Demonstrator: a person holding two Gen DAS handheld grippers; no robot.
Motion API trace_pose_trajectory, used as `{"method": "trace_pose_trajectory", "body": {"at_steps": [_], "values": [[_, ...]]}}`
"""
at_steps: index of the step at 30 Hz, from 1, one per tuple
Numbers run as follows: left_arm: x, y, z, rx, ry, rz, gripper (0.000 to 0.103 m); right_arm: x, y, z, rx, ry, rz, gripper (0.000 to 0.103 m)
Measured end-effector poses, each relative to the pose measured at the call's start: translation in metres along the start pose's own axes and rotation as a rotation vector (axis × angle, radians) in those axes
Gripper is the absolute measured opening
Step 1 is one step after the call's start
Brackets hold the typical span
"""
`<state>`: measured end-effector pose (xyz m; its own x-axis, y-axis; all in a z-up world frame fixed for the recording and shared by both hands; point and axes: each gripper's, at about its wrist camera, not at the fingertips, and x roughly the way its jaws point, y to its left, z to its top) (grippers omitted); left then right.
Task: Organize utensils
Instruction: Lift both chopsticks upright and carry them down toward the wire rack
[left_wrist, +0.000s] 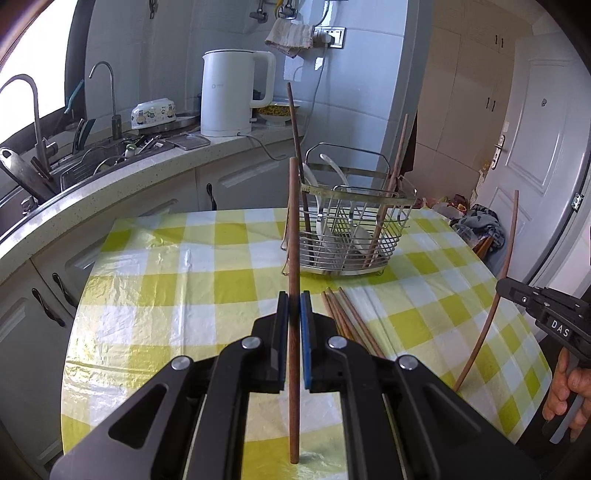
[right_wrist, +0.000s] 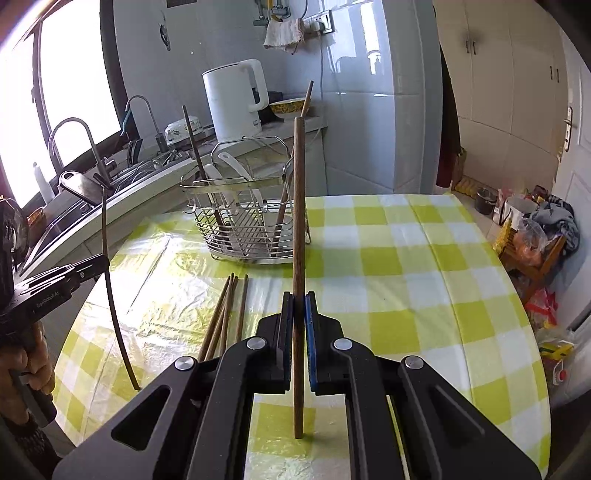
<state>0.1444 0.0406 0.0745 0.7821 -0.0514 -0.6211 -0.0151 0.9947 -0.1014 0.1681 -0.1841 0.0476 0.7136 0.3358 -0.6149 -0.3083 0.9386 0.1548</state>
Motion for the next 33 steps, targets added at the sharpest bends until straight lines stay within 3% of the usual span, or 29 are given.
{"method": "trace_pose_trajectory", "body": {"at_steps": [22,27,33], "values": [[-0.02,-0.002,0.014,-0.019,-0.03,-0.049,0.006,-0.011,0.004,0.011,-0.007,-0.014,0.006,0.008],[-0.019,-0.003,0.031,-0.014,-0.034,-0.062,0.006,-0.013,0.008,0.032,-0.02,-0.032,0.017,0.008],[-0.032,-0.011,0.074,0.014,-0.086,-0.078,0.006,-0.018,0.014,0.079,-0.021,-0.082,0.037,0.008]]}}
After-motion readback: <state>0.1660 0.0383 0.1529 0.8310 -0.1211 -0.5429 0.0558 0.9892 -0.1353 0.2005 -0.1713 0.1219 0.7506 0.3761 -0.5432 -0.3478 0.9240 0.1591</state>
